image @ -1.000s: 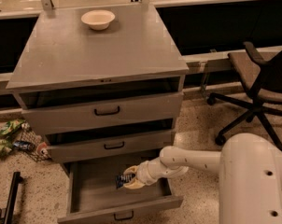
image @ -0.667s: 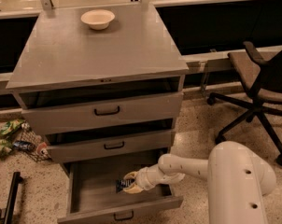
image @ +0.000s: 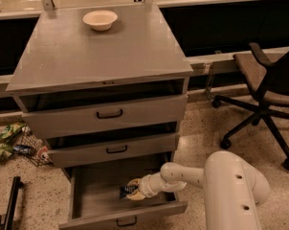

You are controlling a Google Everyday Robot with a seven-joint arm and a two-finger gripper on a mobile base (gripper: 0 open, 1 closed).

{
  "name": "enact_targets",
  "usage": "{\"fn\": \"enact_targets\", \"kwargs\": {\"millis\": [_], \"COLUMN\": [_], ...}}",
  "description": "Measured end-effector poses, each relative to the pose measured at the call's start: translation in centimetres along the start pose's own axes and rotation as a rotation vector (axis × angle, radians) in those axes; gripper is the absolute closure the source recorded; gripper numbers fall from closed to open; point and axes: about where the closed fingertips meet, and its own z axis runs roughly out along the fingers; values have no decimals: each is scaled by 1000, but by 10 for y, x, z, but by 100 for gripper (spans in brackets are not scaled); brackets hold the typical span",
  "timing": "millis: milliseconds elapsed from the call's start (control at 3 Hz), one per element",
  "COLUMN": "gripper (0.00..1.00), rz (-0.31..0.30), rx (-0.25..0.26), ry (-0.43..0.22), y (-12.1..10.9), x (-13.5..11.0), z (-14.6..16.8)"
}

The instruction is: Place rxbar blueberry into bottom drawer

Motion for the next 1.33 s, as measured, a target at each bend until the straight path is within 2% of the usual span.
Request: {"fn": "enact_targets", "kwargs": {"millis": [333,1000,1333], "gripper": [97,51,28], "rz": [17,79,98], "rx": [6,60,96], "ry": [18,56,52], "y": [-5,-10,-10], "x": [10,23,19], "z": [11,15,6]}}
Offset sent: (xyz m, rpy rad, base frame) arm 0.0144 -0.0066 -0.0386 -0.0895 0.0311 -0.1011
